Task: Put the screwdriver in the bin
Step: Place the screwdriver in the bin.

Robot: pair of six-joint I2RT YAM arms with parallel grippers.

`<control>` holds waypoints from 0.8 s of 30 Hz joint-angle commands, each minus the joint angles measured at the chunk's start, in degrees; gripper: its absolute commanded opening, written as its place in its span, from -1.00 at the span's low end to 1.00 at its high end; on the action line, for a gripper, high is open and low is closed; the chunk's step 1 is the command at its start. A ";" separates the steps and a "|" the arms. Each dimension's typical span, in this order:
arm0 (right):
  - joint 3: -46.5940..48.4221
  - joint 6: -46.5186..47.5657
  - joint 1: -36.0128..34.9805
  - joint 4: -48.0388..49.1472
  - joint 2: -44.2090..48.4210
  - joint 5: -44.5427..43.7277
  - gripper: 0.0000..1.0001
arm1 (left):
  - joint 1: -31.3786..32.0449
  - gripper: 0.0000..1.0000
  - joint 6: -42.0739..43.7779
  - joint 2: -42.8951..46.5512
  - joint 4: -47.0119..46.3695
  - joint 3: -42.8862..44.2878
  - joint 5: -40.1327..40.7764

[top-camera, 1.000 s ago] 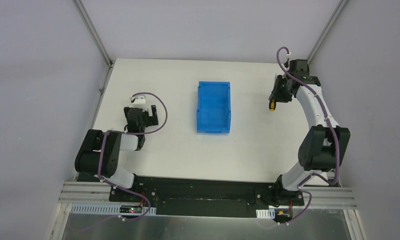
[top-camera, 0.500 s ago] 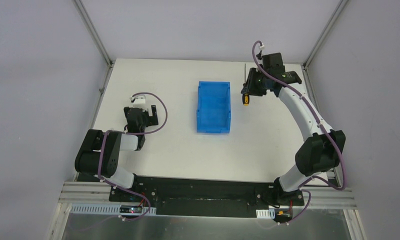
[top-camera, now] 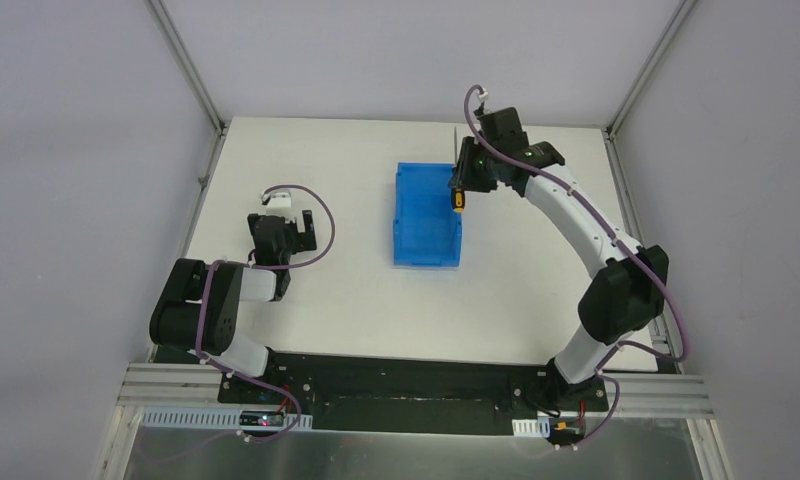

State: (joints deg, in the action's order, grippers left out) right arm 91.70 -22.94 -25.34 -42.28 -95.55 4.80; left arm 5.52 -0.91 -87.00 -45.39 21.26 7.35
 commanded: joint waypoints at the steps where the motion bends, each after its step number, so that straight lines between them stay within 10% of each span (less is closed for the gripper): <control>1: 2.86 -3.12 -2.78 4.03 -1.23 -4.25 -0.76 | -0.68 0.98 -0.32 0.71 -1.64 0.19 -0.54; 24: -0.01 -6.88 -12.01 6.03 -11.95 -16.92 -0.73 | -0.68 0.98 -0.32 0.74 -1.64 0.13 -0.56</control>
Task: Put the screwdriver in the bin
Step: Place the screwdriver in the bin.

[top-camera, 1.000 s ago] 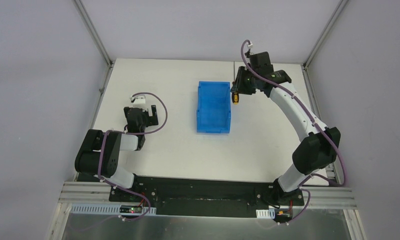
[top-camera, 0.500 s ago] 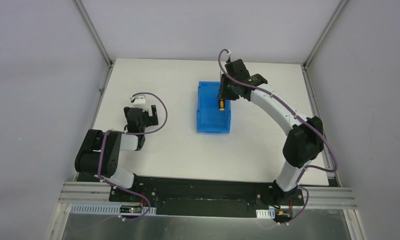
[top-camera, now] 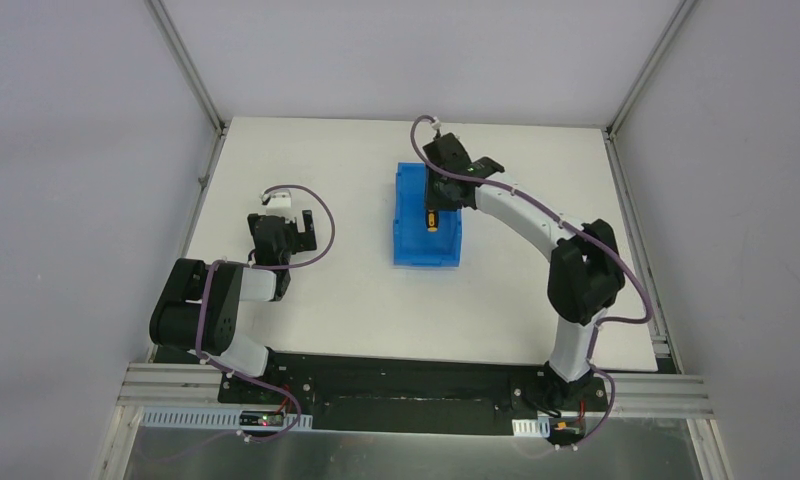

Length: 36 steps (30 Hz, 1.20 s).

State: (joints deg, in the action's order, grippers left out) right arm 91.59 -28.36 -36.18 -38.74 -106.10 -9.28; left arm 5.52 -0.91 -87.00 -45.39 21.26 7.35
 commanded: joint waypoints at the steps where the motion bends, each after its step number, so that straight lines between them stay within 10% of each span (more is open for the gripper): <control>1: 0.08 -1.63 -1.29 2.53 -1.85 -2.99 -0.73 | -0.68 0.98 -0.32 0.72 -1.64 0.18 -0.58; 30: -1.49 -5.21 -4.42 4.64 -11.91 -7.95 -0.50 | -0.68 0.98 -0.32 0.78 -1.64 0.22 -0.58; 36: -1.47 -5.64 -4.46 4.23 -12.04 -8.46 -0.09 | -0.68 0.98 -0.32 0.76 -1.64 0.18 -0.54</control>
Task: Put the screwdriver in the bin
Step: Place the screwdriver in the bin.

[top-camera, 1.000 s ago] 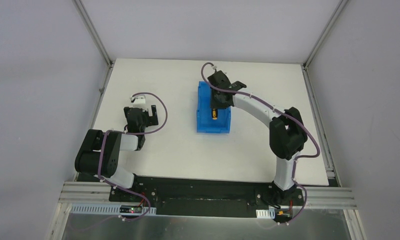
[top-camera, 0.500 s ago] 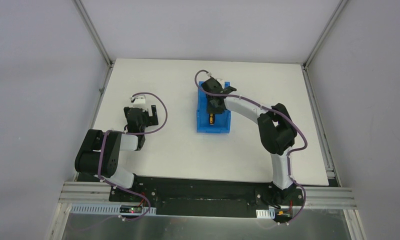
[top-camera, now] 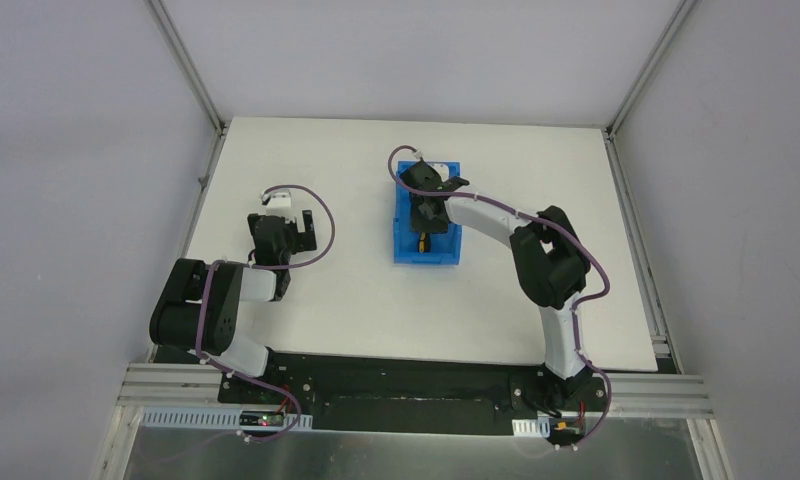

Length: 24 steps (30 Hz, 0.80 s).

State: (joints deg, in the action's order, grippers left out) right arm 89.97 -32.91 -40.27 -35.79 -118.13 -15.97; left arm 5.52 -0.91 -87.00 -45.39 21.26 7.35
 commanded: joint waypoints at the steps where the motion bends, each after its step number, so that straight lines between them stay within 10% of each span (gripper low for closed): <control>1: 0.24 -1.10 -0.37 1.13 0.00 -1.95 -0.04 | -0.68 0.98 -0.32 0.76 -1.64 0.14 -0.50; 24: 9.08 4.80 -0.94 -3.37 8.51 -5.94 0.40 | -0.68 0.98 -0.32 0.78 -1.68 0.19 -0.55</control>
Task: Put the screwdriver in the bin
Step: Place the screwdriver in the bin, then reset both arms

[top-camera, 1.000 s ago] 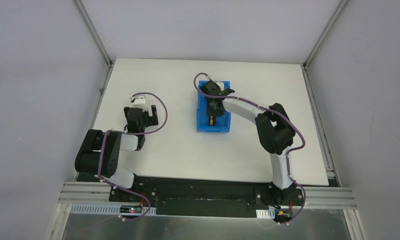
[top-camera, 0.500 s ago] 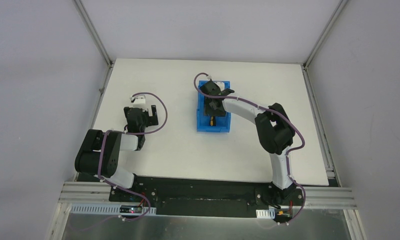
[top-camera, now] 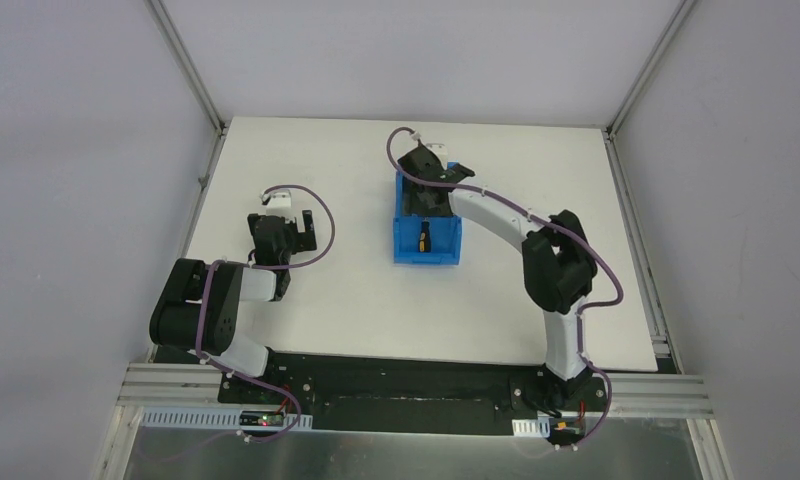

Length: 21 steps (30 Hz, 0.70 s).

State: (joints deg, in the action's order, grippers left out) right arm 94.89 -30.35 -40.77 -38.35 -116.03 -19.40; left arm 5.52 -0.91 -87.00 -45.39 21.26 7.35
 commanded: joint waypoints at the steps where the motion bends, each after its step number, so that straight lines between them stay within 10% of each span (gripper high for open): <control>1: 4.52 2.61 -0.45 -1.02 7.03 -2.83 0.43 | -0.68 0.98 -0.32 0.78 -1.64 0.19 -0.53; 7: 6.46 5.60 -0.44 -2.09 10.69 -4.24 0.96 | -0.68 0.98 -0.32 0.77 -1.64 0.14 -0.59; 21: -2.92 11.46 10.96 -2.47 24.07 -5.63 0.97 | -0.68 0.98 -0.32 0.78 -1.64 0.14 -0.52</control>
State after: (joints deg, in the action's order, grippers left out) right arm 94.89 -21.41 -35.44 -40.80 -98.10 -25.04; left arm 5.52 -0.91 -87.00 -45.39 21.26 7.33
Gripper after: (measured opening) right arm 0.984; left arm 0.992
